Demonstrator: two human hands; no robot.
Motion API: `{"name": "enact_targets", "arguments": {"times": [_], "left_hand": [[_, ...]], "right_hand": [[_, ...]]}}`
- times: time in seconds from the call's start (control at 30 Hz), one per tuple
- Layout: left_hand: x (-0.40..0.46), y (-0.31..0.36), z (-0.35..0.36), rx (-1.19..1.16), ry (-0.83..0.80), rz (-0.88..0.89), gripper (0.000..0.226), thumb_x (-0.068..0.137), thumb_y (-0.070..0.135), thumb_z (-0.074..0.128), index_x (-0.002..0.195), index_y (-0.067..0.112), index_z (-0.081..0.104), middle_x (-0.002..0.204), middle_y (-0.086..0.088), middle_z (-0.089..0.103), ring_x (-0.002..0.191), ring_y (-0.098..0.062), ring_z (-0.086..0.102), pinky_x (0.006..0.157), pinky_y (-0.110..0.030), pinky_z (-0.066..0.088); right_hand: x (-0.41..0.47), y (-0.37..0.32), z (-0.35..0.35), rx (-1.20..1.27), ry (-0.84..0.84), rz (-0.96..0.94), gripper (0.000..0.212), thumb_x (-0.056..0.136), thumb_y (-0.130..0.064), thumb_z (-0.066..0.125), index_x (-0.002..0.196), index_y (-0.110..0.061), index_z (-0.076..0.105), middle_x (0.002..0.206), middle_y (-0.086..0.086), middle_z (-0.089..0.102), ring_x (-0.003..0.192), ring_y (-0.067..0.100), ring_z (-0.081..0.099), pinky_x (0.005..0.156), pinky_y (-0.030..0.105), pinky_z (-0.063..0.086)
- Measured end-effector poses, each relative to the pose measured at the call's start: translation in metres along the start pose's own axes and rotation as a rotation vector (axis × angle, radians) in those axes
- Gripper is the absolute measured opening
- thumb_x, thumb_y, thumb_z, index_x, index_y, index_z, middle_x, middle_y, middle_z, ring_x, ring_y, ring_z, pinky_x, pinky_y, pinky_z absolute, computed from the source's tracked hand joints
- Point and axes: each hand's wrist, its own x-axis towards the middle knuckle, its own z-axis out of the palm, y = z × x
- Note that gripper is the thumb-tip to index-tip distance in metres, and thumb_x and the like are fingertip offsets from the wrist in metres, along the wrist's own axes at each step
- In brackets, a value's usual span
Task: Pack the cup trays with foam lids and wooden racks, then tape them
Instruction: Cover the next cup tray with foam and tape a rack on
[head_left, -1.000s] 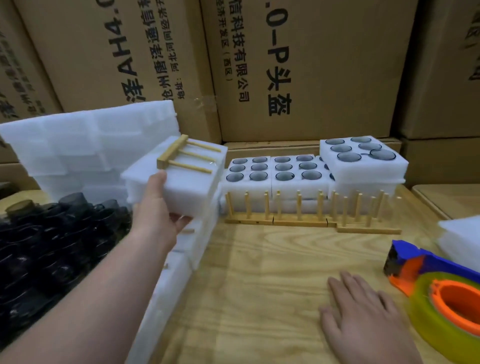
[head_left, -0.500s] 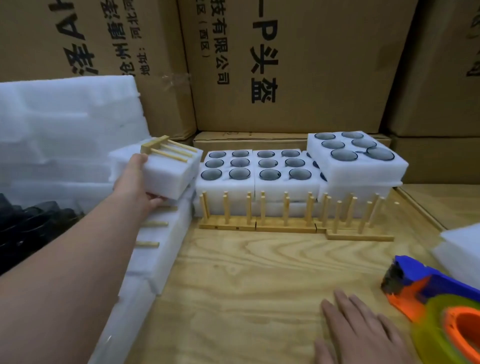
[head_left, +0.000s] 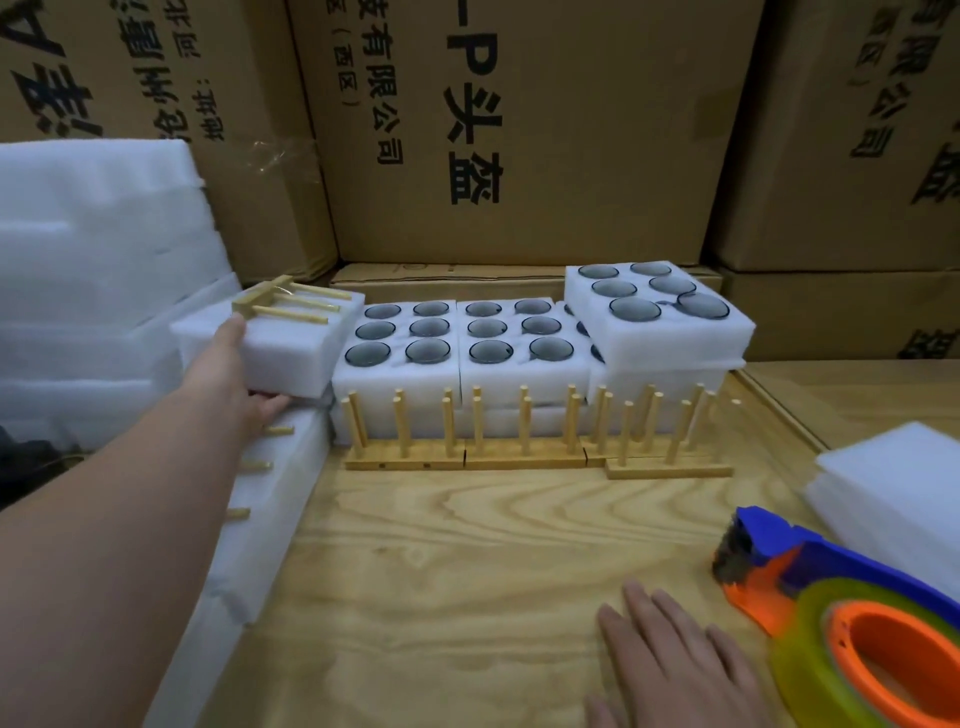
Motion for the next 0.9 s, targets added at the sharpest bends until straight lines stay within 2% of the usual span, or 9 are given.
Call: {"name": "enact_targets", "arguments": {"times": [0.1, 0.2, 0.27, 0.3, 0.37, 0.53, 0.67, 0.8, 0.9], "left_hand": [[0.011, 0.005, -0.013, 0.128, 0.075, 0.042, 0.084, 0.080, 0.056, 0.080, 0.147, 0.027, 0.040, 0.149, -0.004, 0.047, 0.123, -0.032, 0.059, 0.090, -0.048, 0.059], [0.011, 0.013, -0.023, 0.404, 0.080, 0.117, 0.066, 0.083, 0.062, 0.073, 0.132, 0.026, 0.048, 0.123, -0.010, 0.059, 0.078, -0.031, 0.071, 0.051, -0.036, 0.061], [0.010, 0.019, -0.025, 0.515, 0.093, 0.107, 0.058, 0.087, 0.064, 0.066, 0.129, 0.028, 0.048, 0.095, -0.016, 0.068, 0.051, -0.030, 0.071, 0.039, -0.037, 0.057], [0.009, 0.021, -0.025, 0.532, 0.079, 0.098, 0.056, 0.090, 0.062, 0.063, 0.131, 0.027, 0.048, 0.087, -0.018, 0.069, 0.047, -0.029, 0.070, 0.036, -0.037, 0.056], [0.005, 0.023, -0.023, 0.521, 0.029, 0.093, 0.058, 0.096, 0.054, 0.060, 0.141, 0.021, 0.046, 0.086, -0.022, 0.065, 0.057, -0.030, 0.071, 0.036, -0.031, 0.055], [-0.012, 0.016, -0.021, 0.342, -0.072, 0.050, 0.066, 0.098, 0.044, 0.060, 0.151, 0.011, 0.035, 0.108, -0.028, 0.060, 0.084, -0.036, 0.070, 0.068, -0.037, 0.061], [-0.031, 0.005, -0.016, 0.612, -0.127, -0.026, 0.057, 0.102, 0.044, 0.043, 0.114, -0.010, 0.057, 0.097, -0.030, 0.072, 0.067, -0.036, 0.074, 0.052, -0.036, 0.058], [-0.064, -0.007, 0.013, 1.021, -0.169, 0.240, 0.044, 0.095, 0.036, 0.043, 0.084, 0.002, 0.069, 0.071, -0.013, 0.076, 0.049, -0.026, 0.068, 0.049, -0.024, 0.042], [-0.099, -0.022, 0.047, 1.201, -0.272, 0.604, 0.036, 0.086, 0.035, 0.046, 0.072, 0.011, 0.069, 0.056, -0.001, 0.070, 0.048, -0.019, 0.066, 0.054, -0.025, 0.046]], "right_hand": [[-0.005, -0.001, -0.003, 0.030, -0.027, 0.035, 0.066, 0.030, -0.059, 0.066, 0.081, -0.022, 0.083, 0.102, 0.004, 0.079, 0.085, 0.024, 0.078, 0.077, 0.042, 0.033], [-0.006, -0.001, -0.017, 0.021, -0.072, -0.026, 0.065, 0.043, -0.061, 0.065, 0.098, -0.030, 0.082, 0.122, -0.002, 0.074, 0.103, 0.017, 0.074, 0.088, 0.043, 0.040], [-0.004, 0.001, -0.018, 0.053, -0.069, -0.067, 0.069, 0.076, -0.068, 0.052, 0.142, -0.051, 0.048, 0.163, -0.017, 0.030, 0.147, 0.004, 0.035, 0.115, 0.041, 0.029], [-0.002, 0.003, -0.015, 0.085, -0.037, -0.063, 0.075, 0.084, -0.072, 0.041, 0.154, -0.052, 0.024, 0.168, -0.021, 0.003, 0.154, 0.003, 0.009, 0.121, 0.039, 0.015], [-0.001, 0.003, -0.012, 0.082, -0.079, -0.002, 0.081, 0.086, -0.075, 0.032, 0.158, -0.047, 0.006, 0.167, -0.022, -0.014, 0.154, 0.004, -0.009, 0.122, 0.036, 0.005], [0.002, 0.002, -0.010, 0.061, -0.067, -0.022, 0.080, 0.087, -0.076, 0.032, 0.158, -0.047, 0.007, 0.167, -0.022, -0.014, 0.154, 0.004, -0.009, 0.123, 0.036, 0.004], [-0.001, 0.004, -0.006, 0.069, -0.045, -0.042, 0.081, 0.086, -0.075, 0.032, 0.158, -0.046, 0.009, 0.167, -0.023, -0.013, 0.154, 0.003, -0.008, 0.122, 0.035, 0.005], [-0.002, 0.003, -0.005, 0.084, -0.010, -0.031, 0.081, 0.086, -0.073, 0.032, 0.158, -0.044, 0.009, 0.168, -0.021, -0.012, 0.154, 0.004, -0.009, 0.122, 0.036, 0.004], [-0.002, 0.003, -0.005, 0.106, 0.001, -0.039, 0.080, 0.085, -0.073, 0.031, 0.158, -0.047, 0.010, 0.168, -0.020, -0.012, 0.155, 0.004, -0.009, 0.122, 0.036, 0.003]]}}
